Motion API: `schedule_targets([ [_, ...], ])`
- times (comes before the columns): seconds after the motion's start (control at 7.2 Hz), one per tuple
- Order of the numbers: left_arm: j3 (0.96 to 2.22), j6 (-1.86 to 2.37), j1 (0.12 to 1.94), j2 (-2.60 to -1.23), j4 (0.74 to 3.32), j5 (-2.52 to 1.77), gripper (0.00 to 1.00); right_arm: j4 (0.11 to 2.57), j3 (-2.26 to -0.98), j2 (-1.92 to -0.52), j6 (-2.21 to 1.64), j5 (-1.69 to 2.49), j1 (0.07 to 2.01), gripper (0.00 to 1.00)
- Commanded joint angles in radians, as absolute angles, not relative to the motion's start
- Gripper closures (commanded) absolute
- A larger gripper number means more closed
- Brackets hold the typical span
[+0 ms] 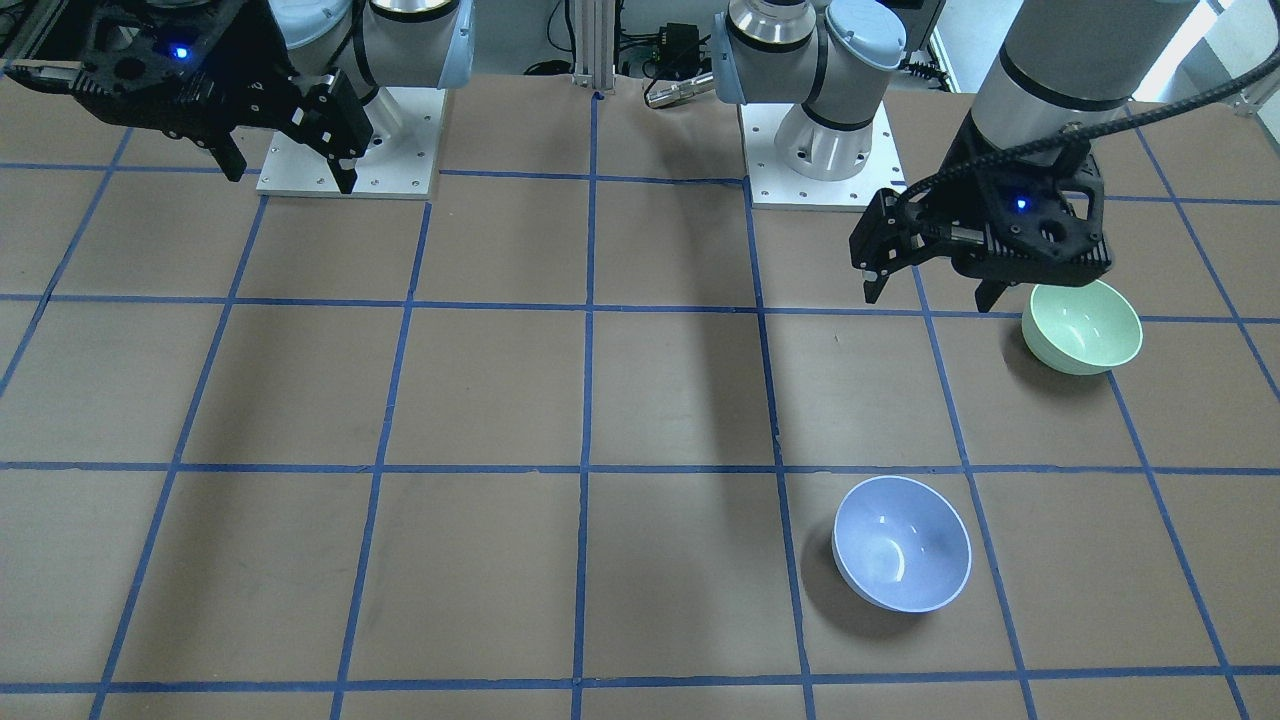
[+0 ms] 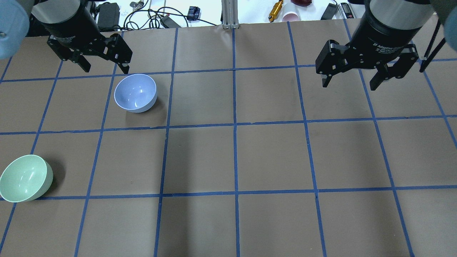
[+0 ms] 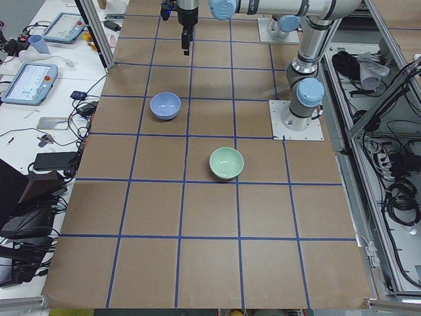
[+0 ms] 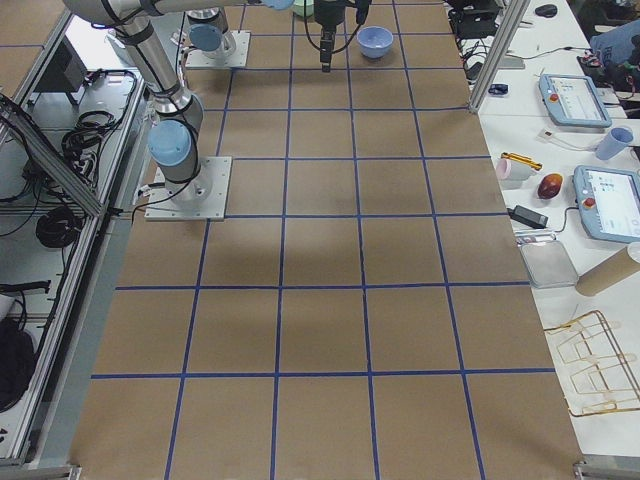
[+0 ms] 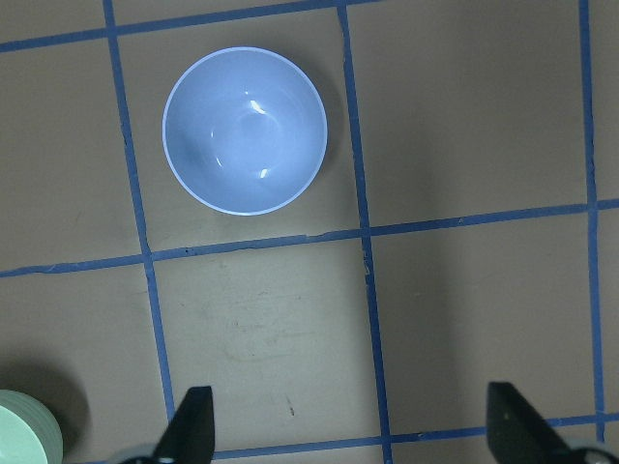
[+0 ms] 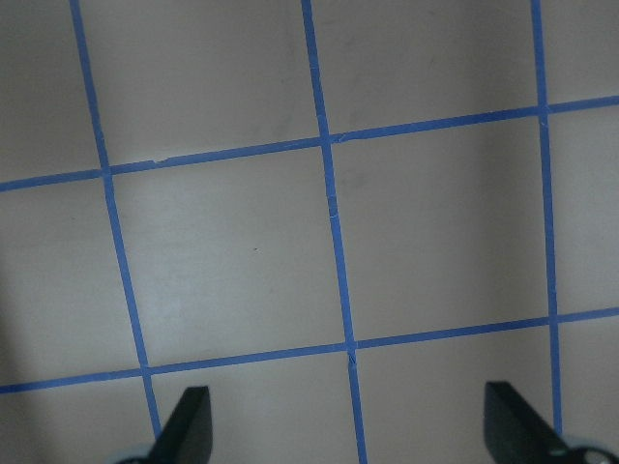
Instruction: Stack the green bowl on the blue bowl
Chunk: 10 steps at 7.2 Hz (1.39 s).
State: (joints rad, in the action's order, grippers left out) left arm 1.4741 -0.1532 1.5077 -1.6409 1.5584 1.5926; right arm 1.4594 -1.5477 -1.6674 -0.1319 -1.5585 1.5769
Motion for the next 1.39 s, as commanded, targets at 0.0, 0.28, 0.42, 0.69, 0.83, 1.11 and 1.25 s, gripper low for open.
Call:
schedule_targets([
  [0.0,1.467,-0.155,1.49,-1.634,1.557,1.585,0.0,1.46,-1.546,-1.667,-0.132,-1.559,1.577,0.0],
  [0.28,1.476,-0.153,1.494,-1.634,1.562,1.591,0.0,1.459,-1.548,-1.667,-0.132,-1.559,1.577,0.0],
  [0.42,1.473,-0.153,1.5,-1.634,1.562,1.592,0.0,1.459,-1.548,-1.667,-0.132,-1.559,1.577,0.0],
  [0.69,1.47,-0.153,1.511,-1.629,1.566,1.589,0.0,1.46,-1.546,-1.667,-0.132,-1.559,1.577,0.0],
  [0.83,1.468,-0.153,1.517,-1.62,1.583,1.591,0.0,1.46,-1.546,-1.667,-0.132,-1.559,1.577,0.0],
  [1.11,1.468,-0.153,1.511,-1.618,1.592,1.594,0.0,1.459,-1.546,-1.667,-0.132,-1.559,1.577,0.0],
  [1.25,1.468,-0.153,1.505,-1.635,1.589,1.592,0.0,1.46,-1.548,-1.667,-0.132,-1.559,1.577,0.0],
])
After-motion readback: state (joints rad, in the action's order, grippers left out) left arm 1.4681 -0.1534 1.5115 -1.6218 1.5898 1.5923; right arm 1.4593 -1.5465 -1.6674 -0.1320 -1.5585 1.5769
